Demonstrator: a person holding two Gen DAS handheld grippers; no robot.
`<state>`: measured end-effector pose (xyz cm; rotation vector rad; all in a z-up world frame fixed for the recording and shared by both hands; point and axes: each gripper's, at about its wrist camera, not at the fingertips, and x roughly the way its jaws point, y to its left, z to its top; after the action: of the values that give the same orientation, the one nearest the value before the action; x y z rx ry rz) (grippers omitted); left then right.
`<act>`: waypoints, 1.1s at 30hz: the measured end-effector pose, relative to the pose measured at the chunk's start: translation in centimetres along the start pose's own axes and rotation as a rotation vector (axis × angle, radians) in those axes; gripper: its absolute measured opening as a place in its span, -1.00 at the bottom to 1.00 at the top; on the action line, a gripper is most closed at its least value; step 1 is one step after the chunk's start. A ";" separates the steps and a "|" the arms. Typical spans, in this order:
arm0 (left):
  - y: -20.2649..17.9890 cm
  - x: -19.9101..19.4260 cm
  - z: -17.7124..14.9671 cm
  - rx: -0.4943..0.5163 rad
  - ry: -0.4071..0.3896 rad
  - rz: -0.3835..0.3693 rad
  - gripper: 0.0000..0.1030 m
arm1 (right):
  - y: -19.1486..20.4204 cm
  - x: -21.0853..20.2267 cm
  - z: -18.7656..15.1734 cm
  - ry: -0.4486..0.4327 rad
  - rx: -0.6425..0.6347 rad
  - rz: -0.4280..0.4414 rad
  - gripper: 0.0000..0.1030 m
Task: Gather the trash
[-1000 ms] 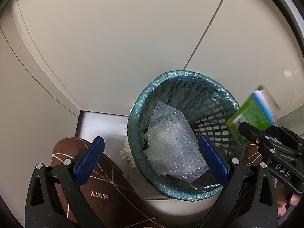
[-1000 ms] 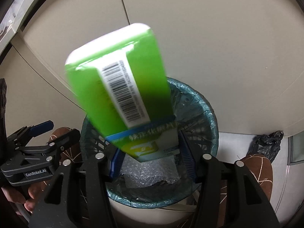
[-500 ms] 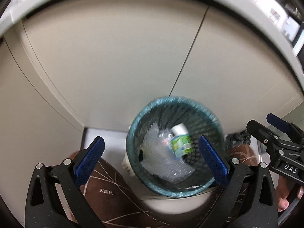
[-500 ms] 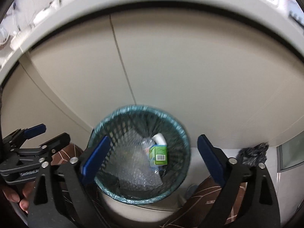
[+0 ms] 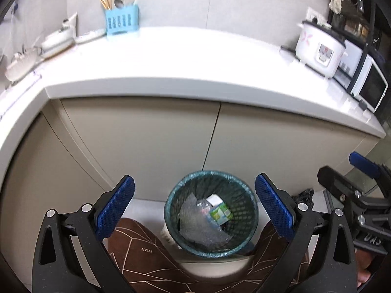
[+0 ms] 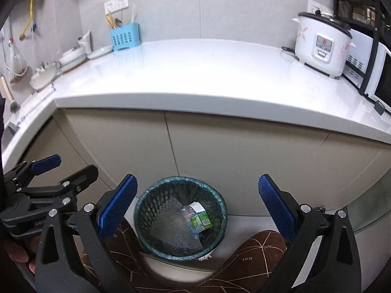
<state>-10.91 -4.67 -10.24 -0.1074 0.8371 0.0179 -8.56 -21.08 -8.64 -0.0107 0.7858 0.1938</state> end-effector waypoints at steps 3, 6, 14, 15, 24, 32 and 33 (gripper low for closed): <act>0.0 -2.0 0.8 -0.015 -0.011 -0.027 0.89 | -0.1 -2.0 0.6 -0.024 0.010 -0.002 0.85; -0.3 -3.8 1.3 -0.008 -0.035 -0.015 0.89 | -0.2 -3.7 1.0 -0.030 0.027 0.010 0.85; -0.8 -6.5 1.8 0.007 -0.046 -0.002 0.89 | -0.4 -6.1 1.4 -0.037 0.037 -0.017 0.85; -0.8 -6.6 1.8 0.006 -0.047 -0.002 0.89 | -0.4 -6.2 1.4 -0.035 0.039 -0.019 0.85; -0.9 -7.3 1.9 0.027 -0.057 0.006 0.89 | -1.2 -6.3 1.2 -0.035 0.071 -0.018 0.85; -0.8 -7.3 1.9 0.037 -0.055 0.008 0.89 | -1.3 -6.1 1.0 -0.030 0.071 -0.032 0.85; -0.8 -7.3 1.9 0.038 -0.054 0.008 0.89 | -1.4 -6.1 1.0 -0.028 0.072 -0.034 0.85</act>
<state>-14.34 -5.07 -3.54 -0.0673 0.7839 0.0123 -11.81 -23.37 -3.77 0.0472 0.7634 0.1333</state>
